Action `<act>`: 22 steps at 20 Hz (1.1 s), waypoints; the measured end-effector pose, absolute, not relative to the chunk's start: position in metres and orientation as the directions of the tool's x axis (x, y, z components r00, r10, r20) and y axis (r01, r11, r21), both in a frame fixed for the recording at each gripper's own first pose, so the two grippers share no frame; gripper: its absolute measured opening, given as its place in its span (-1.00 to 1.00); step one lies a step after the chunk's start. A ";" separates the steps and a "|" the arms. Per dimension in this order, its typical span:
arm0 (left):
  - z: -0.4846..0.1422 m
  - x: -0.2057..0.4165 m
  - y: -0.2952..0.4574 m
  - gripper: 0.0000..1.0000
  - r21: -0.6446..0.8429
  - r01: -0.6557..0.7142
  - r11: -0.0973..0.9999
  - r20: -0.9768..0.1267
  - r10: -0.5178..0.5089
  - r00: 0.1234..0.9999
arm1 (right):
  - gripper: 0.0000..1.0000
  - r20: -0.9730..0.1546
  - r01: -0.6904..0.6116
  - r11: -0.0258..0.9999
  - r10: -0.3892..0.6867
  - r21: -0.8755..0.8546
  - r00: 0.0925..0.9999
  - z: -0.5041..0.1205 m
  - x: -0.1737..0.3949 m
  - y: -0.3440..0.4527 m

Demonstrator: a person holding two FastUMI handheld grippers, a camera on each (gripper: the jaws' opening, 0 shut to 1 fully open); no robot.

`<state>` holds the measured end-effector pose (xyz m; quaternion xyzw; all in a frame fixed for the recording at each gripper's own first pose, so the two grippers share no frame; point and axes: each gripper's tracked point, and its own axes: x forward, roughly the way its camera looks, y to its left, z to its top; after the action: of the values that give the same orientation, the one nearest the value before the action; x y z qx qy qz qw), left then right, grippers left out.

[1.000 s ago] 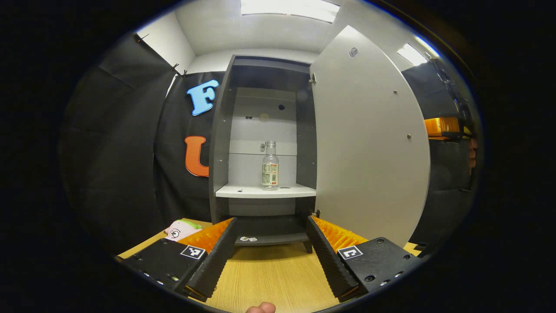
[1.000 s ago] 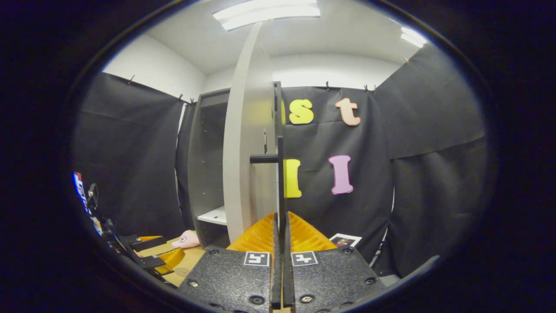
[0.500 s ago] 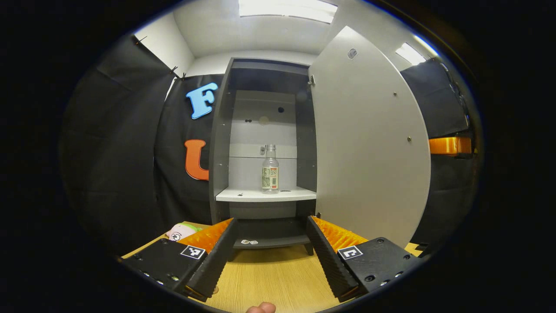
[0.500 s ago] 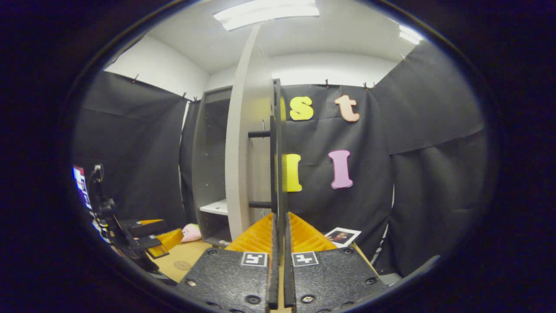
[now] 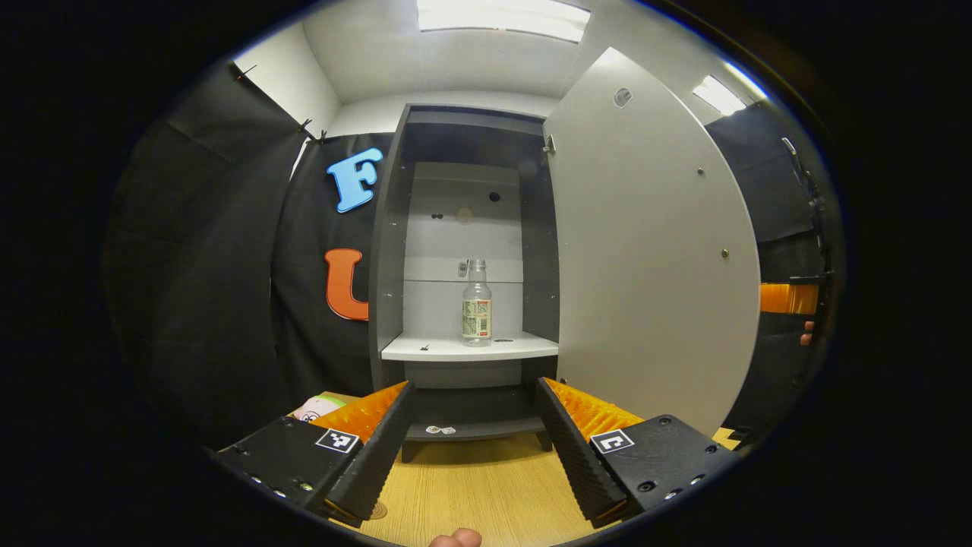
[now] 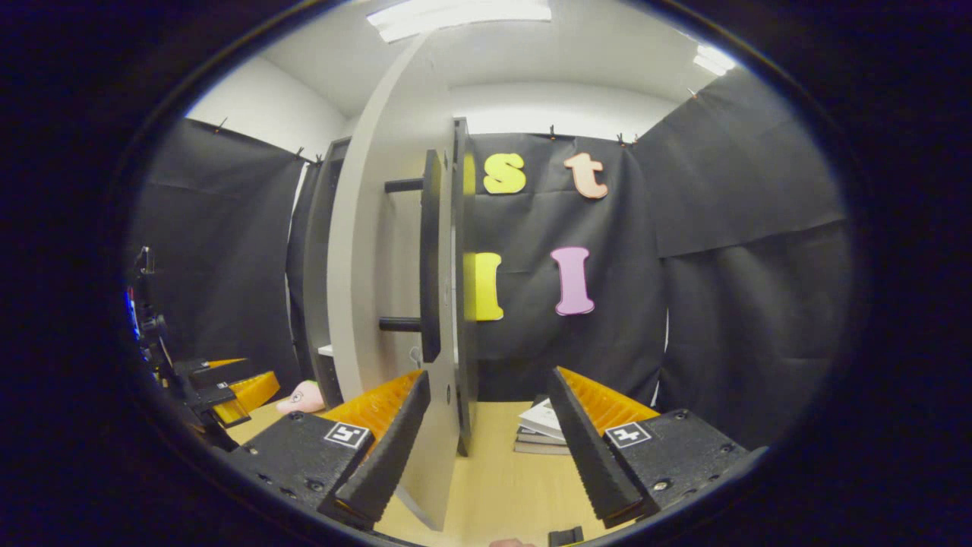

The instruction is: Open the cabinet door with the right hand, grasp the bottle in the cabinet with the left hand and place it on the coaster, then close the cabinet door with the right hand.

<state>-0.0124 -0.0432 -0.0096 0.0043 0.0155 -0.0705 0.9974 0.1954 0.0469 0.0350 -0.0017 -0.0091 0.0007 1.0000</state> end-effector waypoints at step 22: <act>0.079 0.255 -0.090 0.89 0.012 0.256 0.967 0.062 -0.256 0.965 | 0.99 0.046 0.041 0.999 -0.042 0.030 0.998 0.030 0.213 0.038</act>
<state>0.2548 -0.0898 0.0788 0.0019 -0.0317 -0.1291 0.9911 0.2127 0.0375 0.0298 0.0143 -0.0235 -0.0209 0.9994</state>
